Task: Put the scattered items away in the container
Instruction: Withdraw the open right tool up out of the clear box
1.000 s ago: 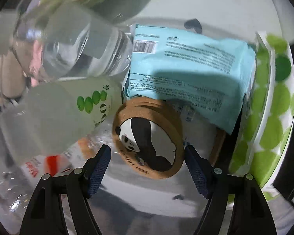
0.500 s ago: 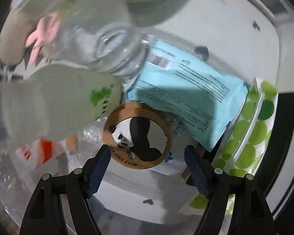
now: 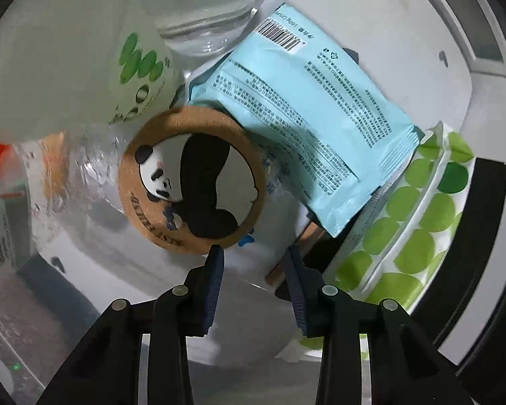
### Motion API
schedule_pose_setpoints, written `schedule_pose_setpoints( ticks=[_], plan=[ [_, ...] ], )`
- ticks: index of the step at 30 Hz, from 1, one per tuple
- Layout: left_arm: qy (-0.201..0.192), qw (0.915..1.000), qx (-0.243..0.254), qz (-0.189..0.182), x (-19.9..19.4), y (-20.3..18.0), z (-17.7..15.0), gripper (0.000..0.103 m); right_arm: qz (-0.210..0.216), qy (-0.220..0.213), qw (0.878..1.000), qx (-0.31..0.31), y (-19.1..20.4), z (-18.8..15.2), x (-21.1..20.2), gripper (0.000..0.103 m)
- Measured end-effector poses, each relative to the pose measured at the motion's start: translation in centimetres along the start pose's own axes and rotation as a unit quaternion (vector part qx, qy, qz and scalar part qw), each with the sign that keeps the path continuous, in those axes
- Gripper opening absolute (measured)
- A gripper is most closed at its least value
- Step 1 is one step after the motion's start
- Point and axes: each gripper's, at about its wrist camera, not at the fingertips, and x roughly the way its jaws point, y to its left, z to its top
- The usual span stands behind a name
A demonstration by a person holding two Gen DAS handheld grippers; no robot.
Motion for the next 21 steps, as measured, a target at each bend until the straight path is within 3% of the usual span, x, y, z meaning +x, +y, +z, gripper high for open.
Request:
schedule_pose_setpoints(
  ticks=[5,7,8,9,11,12,16,18,21],
  plan=[
    [-0.009,0.9999,0.006,0.007,-0.5,-0.2,-0.1,0.064,0.043,-0.044,0.997,0.056,-3.1,-0.9,-3.9,0.039],
    [-0.016,0.9998,0.006,0.012,-0.9,-0.3,-0.1,0.073,0.047,-0.072,0.993,0.082,-4.2,-1.8,-6.1,0.065],
    [-0.021,0.9997,0.006,0.015,-1.1,-0.3,-0.2,0.085,0.041,-0.094,0.99,0.095,-4.7,-2.4,-7.4,0.088],
    [-0.028,0.9994,0.005,0.019,-1.4,-0.3,-0.3,0.088,0.038,-0.116,0.987,0.105,-4.9,-3.0,-8.8,0.094],
    [-0.037,0.9991,0.003,0.02,-1.9,-0.2,-0.3,0.089,0.032,-0.155,0.979,0.128,-5.3,-3.0,-11.5,0.094],
    [-0.04,0.999,0.002,0.021,-2.1,-0.2,-0.4,0.09,0.027,-0.169,0.974,0.145,-8.7,-3.0,-13.0,0.094],
    [-0.052,0.9982,-0.001,0.029,-3.2,-0.1,-0.6,0.1,0.03,-0.222,0.954,0.2,2.2,-2.2,-13.2,0.097],
    [-0.058,0.9977,-0.002,0.034,-3.7,-0.1,-0.8,0.103,0.016,-0.251,0.942,0.221,5.2,-2.6,-10.6,0.103],
    [-0.075,0.9964,-0.002,0.04,-4.7,-0.1,-1.2,0.103,-0.018,-0.298,0.92,0.255,9.3,-4.5,-11.6,0.103]
  ],
)
